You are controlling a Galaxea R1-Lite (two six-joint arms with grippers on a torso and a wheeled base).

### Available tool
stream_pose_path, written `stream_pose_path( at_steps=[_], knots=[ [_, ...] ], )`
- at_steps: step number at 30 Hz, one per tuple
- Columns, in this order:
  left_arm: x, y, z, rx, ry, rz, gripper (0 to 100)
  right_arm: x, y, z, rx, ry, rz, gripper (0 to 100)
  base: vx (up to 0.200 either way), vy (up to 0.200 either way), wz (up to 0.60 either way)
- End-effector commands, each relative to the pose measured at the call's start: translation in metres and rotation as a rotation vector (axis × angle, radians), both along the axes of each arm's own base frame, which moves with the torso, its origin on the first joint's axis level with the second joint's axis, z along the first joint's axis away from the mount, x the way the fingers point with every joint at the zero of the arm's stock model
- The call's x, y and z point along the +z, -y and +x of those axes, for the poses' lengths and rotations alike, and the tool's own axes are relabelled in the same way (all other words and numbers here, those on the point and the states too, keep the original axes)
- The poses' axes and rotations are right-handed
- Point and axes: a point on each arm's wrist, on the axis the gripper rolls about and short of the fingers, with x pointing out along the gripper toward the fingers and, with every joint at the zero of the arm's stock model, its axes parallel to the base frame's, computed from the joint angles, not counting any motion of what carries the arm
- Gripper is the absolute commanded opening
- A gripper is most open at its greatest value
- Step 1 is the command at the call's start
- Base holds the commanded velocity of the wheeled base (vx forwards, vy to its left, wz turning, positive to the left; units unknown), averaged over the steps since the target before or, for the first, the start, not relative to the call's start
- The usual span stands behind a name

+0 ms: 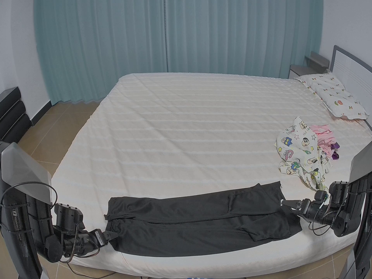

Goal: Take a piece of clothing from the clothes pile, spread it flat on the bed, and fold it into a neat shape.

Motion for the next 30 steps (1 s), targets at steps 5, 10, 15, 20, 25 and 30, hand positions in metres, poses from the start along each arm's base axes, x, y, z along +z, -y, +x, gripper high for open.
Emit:
stream_pose_path(
  at_steps=[5, 10, 15, 20, 25, 30],
  knots=[
    [0.000, 0.001, -0.003, -0.005, -0.002, 0.009, 100, 0.001, 0.000, 0.001, 0.002, 0.016, -0.002, 100, 0.000, 0.000, 0.00],
    [0.005, -0.007, -0.004, 0.062, 0.013, 0.080, 100, 0.002, 0.000, 0.001, 0.002, 0.020, -0.003, 100, 0.000, 0.000, 0.00],
    [0.007, -0.002, -0.003, 0.038, 0.021, 0.053, 100, 0.002, 0.000, 0.002, 0.002, 0.022, -0.003, 100, 0.000, 0.000, 0.00],
    [0.002, 0.005, -0.004, 0.002, -0.006, 0.012, 100, 0.002, 0.000, 0.002, 0.002, 0.022, -0.003, 100, 0.000, 0.000, 0.00],
    [-0.003, 0.012, -0.003, -0.021, -0.022, 0.005, 100, 0.002, 0.000, 0.002, 0.002, 0.024, -0.004, 100, 0.000, 0.000, 0.00],
    [-0.006, 0.013, 0.000, -0.025, -0.004, 0.012, 0, 0.002, 0.000, 0.002, 0.002, 0.024, -0.004, 100, 0.000, 0.000, 0.00]
  ],
)
